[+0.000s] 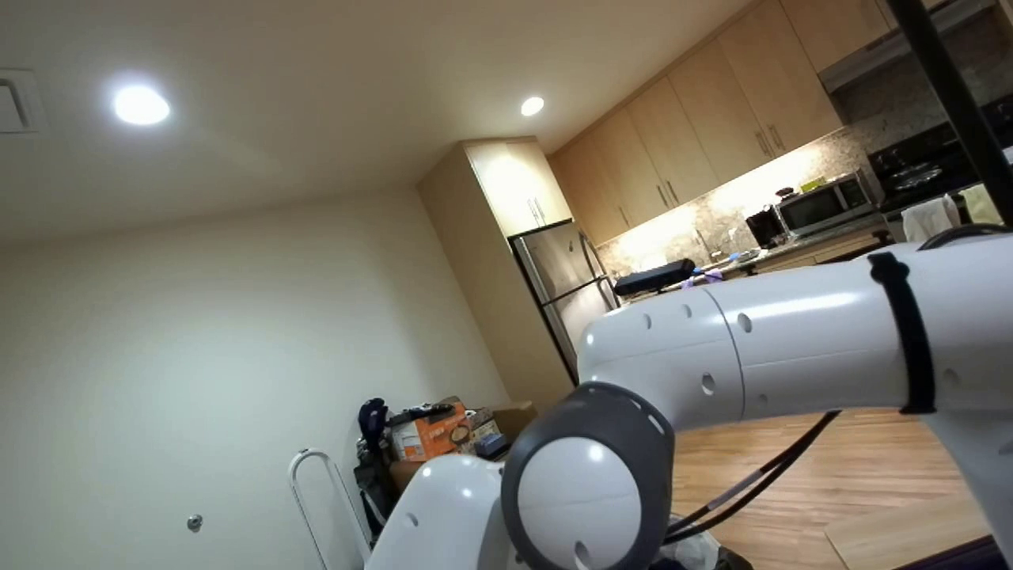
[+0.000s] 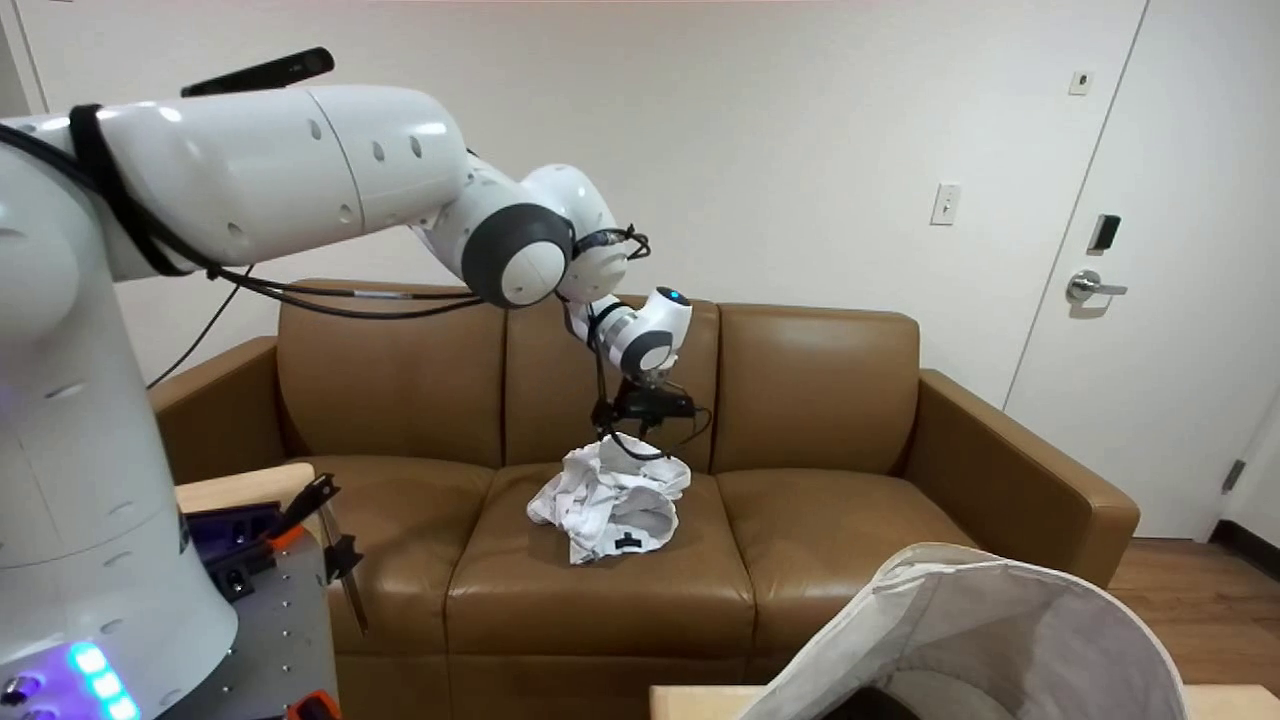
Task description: Remove the white clothing from the laundry bag and place it on the sofa
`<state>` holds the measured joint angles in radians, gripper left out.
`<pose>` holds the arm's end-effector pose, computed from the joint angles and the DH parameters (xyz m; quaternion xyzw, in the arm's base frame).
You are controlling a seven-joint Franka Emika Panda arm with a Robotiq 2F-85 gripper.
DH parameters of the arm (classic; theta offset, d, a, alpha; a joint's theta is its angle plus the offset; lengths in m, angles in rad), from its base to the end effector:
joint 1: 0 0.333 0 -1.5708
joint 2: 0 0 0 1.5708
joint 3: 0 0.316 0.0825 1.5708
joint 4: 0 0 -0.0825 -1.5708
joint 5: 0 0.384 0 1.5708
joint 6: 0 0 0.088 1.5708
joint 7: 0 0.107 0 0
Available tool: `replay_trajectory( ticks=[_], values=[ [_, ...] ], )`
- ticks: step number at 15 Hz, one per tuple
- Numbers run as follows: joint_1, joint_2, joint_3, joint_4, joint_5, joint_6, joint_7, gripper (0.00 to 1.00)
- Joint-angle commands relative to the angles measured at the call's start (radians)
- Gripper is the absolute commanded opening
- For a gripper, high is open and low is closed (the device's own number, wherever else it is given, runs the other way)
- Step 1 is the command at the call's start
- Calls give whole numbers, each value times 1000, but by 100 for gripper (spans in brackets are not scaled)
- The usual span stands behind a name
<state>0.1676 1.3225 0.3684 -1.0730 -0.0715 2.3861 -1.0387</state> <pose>0.6860 0.3004 0.0296 -0.7711 -0.6180 -0.0657 0.1385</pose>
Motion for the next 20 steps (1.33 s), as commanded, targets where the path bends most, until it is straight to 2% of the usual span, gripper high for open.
replay_trajectory(
  ticks=[1,5,7,9,13,14,15,16,17,20],
  values=[
    [-55,-197,0,-154,23,-36,86,100],
    [-118,-368,7,-326,51,39,210,100],
    [-140,-440,5,-412,84,135,287,100],
    [-130,-510,-30,-498,109,250,361,100],
    [-88,-651,-112,-690,63,512,562,100],
    [-64,-690,-155,-739,50,534,643,100],
    [-96,-715,-125,-790,65,530,657,100],
    [-102,-609,-99,-642,38,492,602,100],
    [-102,-629,-102,-670,33,495,612,100],
    [-102,-618,-99,-657,31,494,612,100]
  ],
)
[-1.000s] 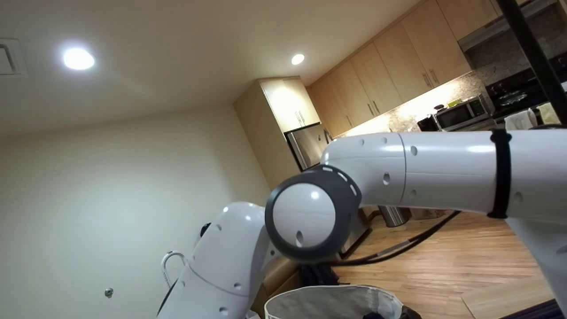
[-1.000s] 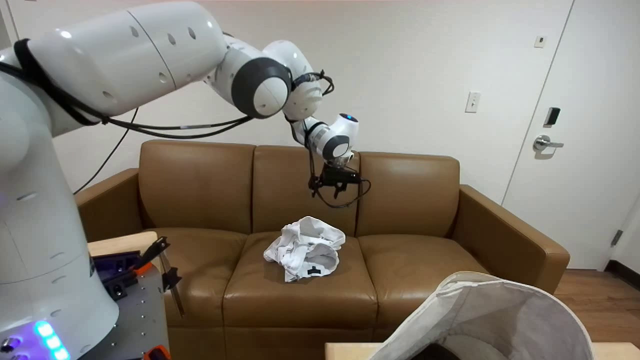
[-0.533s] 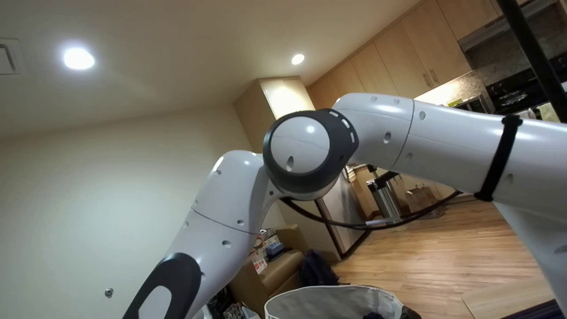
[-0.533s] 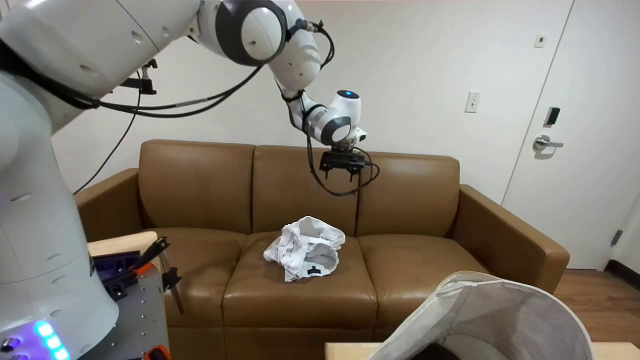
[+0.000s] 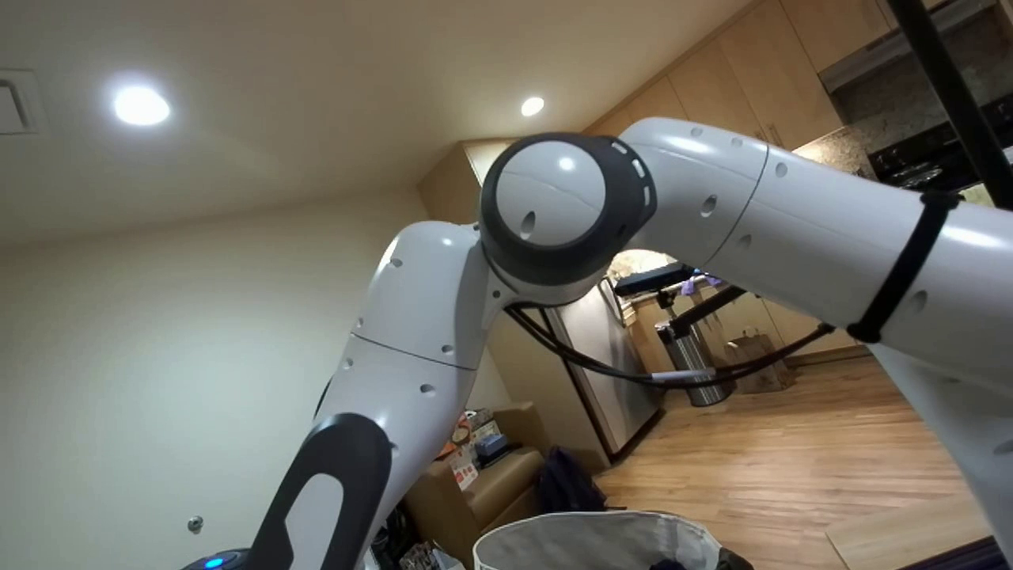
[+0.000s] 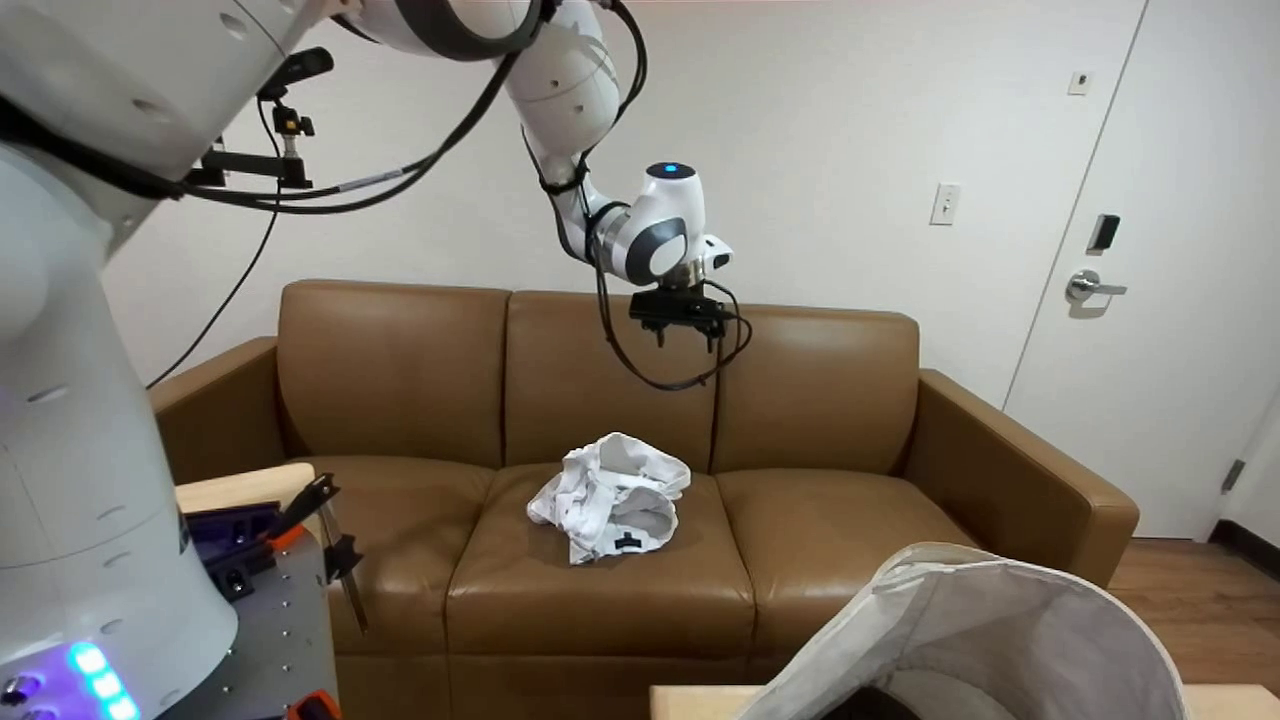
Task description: Remove the white clothing from the laundry bag and place it on the sofa
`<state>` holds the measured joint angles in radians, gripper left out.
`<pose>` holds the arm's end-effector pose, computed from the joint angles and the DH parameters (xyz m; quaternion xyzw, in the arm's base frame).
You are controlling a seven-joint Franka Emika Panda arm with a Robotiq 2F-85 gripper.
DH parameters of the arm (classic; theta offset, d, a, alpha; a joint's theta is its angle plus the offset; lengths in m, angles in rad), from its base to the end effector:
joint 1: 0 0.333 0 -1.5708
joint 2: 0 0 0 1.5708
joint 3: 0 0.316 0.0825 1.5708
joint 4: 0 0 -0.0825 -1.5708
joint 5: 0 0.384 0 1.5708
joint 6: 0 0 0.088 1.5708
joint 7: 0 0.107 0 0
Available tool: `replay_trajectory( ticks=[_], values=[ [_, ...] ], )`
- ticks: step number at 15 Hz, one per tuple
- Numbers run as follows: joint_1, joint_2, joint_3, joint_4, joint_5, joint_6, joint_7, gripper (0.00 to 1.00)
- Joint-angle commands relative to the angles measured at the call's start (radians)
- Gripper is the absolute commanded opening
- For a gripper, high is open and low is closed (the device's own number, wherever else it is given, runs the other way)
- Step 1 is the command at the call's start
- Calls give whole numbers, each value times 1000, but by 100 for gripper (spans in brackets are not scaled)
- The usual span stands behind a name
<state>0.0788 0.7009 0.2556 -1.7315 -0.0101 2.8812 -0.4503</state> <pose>0.6757 0.2082 0.2382 -0.9119 -0.3311 -0.2359 0.0569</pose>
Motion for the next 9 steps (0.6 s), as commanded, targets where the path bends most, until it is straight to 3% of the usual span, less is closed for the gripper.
replay_trajectory(
  ticks=[1,4,6,9],
  values=[
    [-13,6,14,3,-31,-1,23,100],
    [-13,9,14,5,-31,-1,23,100],
    [-106,8,140,23,48,-159,-31,100],
    [-204,-54,275,-77,167,-257,-101,100]
  ],
)
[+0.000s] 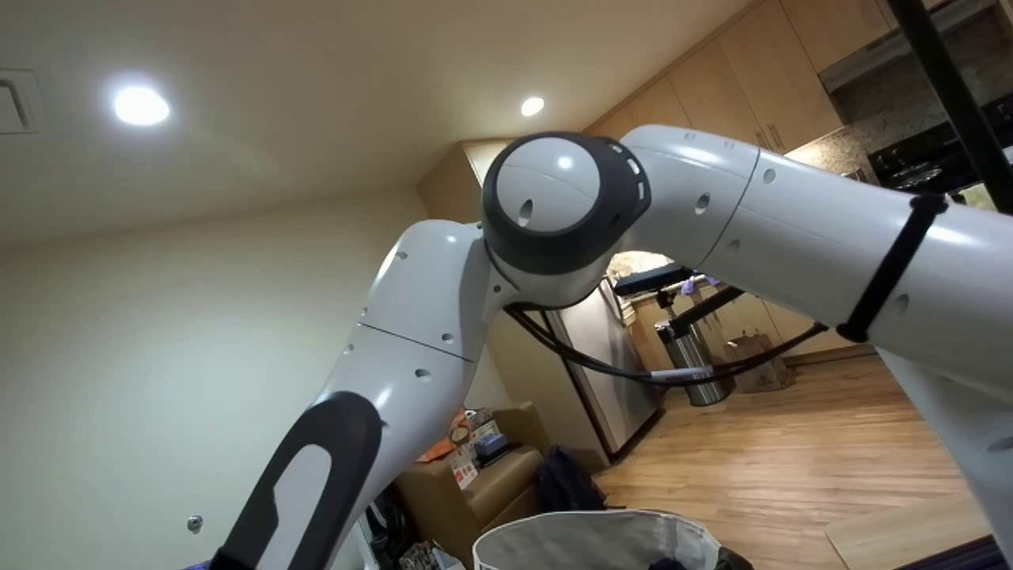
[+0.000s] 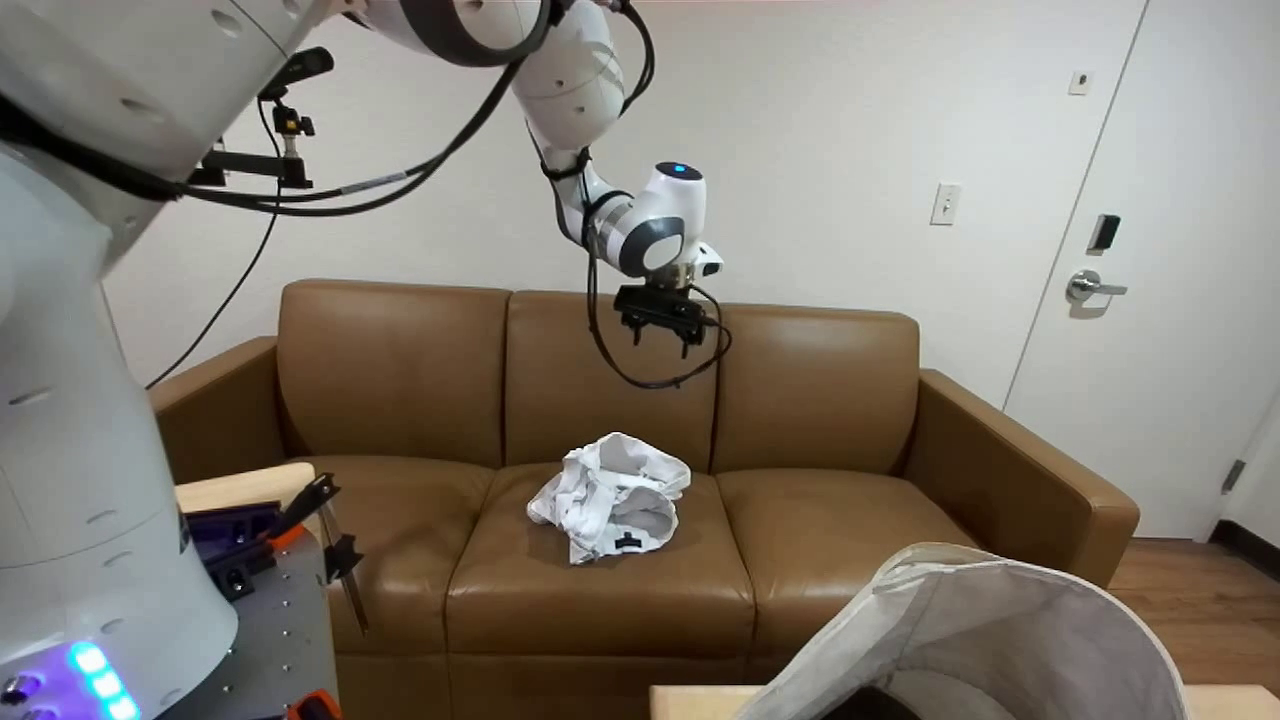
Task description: Remove the white clothing from the laundry bag and place it on the sofa
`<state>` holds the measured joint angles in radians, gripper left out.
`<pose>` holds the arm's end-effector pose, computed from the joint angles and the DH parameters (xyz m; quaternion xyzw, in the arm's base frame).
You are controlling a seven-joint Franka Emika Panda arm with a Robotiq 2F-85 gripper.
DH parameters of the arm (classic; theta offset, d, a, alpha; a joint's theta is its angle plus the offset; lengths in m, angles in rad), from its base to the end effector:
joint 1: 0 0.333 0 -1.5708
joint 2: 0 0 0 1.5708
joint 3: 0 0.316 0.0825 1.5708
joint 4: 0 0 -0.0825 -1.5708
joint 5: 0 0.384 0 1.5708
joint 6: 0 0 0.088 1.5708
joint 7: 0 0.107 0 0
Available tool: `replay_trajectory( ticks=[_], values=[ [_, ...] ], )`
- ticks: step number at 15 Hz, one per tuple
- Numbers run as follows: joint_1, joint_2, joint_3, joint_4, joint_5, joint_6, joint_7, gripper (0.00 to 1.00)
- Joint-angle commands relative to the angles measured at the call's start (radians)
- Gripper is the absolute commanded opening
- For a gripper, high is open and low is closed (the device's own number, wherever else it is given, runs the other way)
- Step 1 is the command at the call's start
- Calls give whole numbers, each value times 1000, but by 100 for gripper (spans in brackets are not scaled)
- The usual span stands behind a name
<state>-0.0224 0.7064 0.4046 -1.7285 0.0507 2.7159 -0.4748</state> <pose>0.6623 0.2246 0.2346 -0.9213 -0.3270 -0.1685 0.1262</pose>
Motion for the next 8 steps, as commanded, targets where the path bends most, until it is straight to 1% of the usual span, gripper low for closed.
replay_trajectory(
  ticks=[1,2,4,5,7,8],
  values=[
    [-134,-98,159,-123,159,-137,-77,100],
    [-154,-146,172,-172,213,-177,-52,100],
    [-165,-267,158,-278,309,-236,23,100],
    [-192,-314,176,-324,314,-252,71,100],
    [-216,-425,182,-412,384,-287,132,100],
    [-222,-482,178,-460,390,-279,173,100]
  ],
)
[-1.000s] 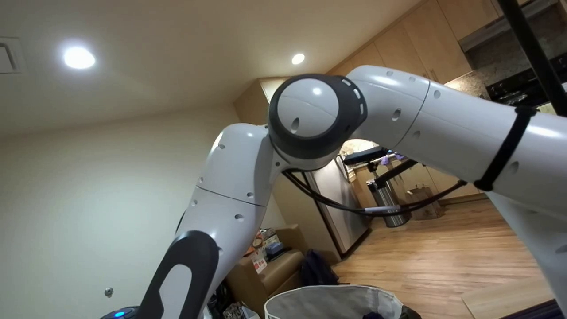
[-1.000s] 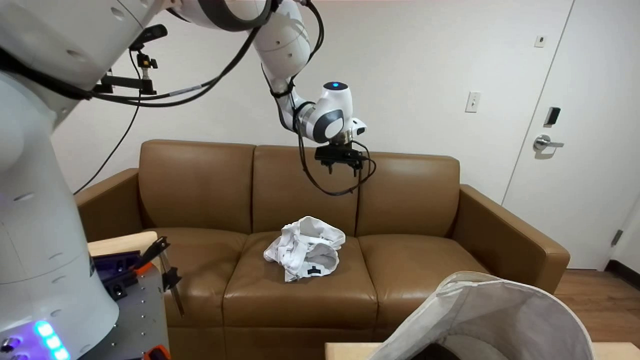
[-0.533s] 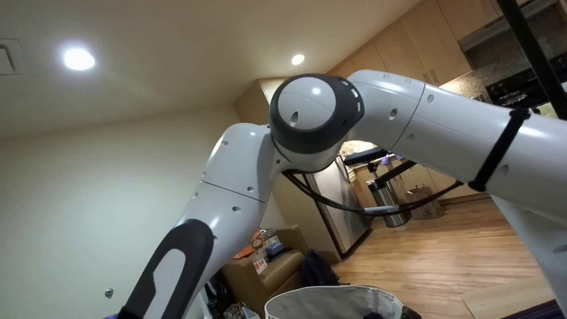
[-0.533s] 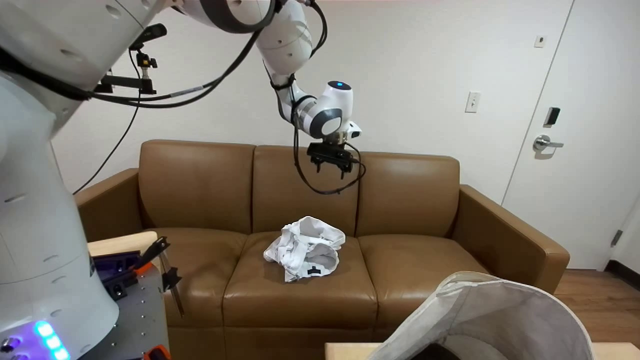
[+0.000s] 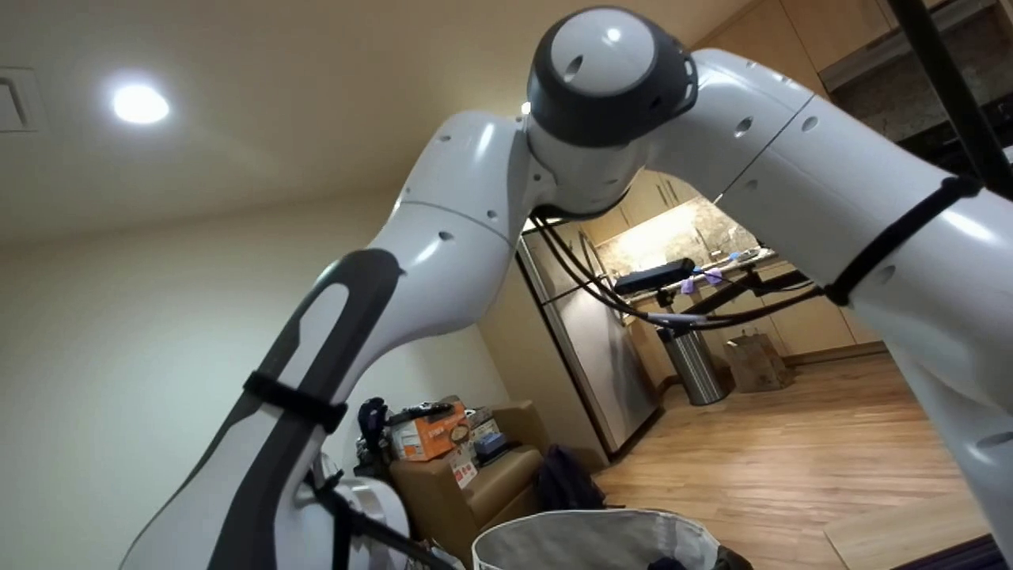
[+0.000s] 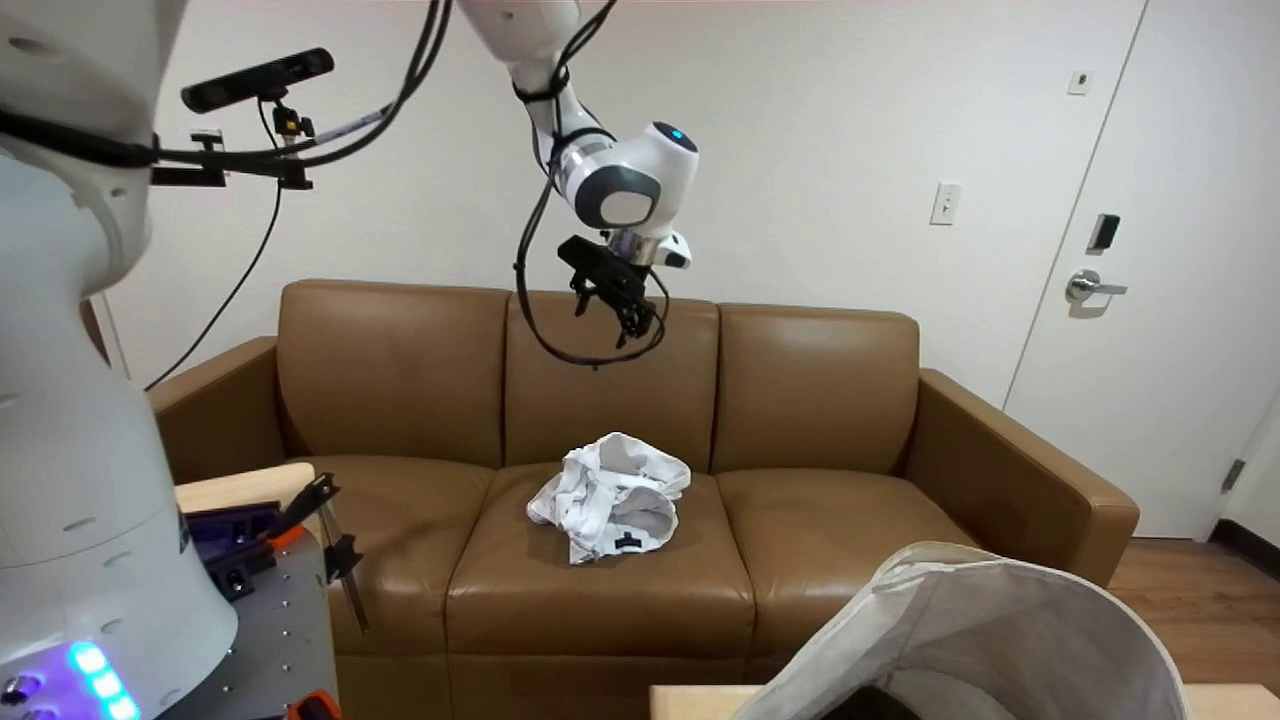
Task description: Remove the white clothing from the laundry bag and place it on the sofa
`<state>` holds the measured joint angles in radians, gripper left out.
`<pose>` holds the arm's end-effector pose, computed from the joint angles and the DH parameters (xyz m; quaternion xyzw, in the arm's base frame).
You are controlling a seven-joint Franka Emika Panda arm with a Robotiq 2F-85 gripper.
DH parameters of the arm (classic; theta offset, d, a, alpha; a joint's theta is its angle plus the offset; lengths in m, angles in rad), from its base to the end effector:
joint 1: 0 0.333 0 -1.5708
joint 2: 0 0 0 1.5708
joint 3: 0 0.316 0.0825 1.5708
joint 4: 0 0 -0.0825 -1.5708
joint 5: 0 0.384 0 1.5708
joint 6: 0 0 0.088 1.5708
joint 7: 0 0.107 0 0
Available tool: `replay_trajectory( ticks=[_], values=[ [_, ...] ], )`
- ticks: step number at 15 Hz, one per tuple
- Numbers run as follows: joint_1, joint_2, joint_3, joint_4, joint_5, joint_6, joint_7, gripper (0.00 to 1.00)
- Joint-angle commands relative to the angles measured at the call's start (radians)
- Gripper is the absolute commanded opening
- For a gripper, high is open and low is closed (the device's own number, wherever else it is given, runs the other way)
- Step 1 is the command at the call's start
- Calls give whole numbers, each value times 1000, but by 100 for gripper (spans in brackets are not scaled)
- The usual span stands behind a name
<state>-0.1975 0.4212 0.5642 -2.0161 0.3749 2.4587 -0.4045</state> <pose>0.5746 0.2065 0.2806 -0.9498 -0.2100 -0.0330 0.2294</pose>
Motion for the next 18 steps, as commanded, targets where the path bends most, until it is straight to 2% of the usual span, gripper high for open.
replay_trajectory(
  ticks=[1,4,6,7,10,11,13,14,18],
  values=[
    [-59,-255,23,-215,90,-28,121,100],
    [-68,-430,2,-331,51,-28,264,100],
    [-70,-547,-23,-381,6,-99,360,100],
    [71,-602,-180,-397,-22,-144,400,100],
    [124,-657,-286,-365,-228,-333,544,100],
    [149,-654,-325,-341,-234,-400,497,100],
    [187,-642,-383,-320,-226,-465,423,100],
    [203,-661,-388,-344,-217,-412,468,100],
    [226,-659,-416,-343,-213,-419,462,100]
  ],
)
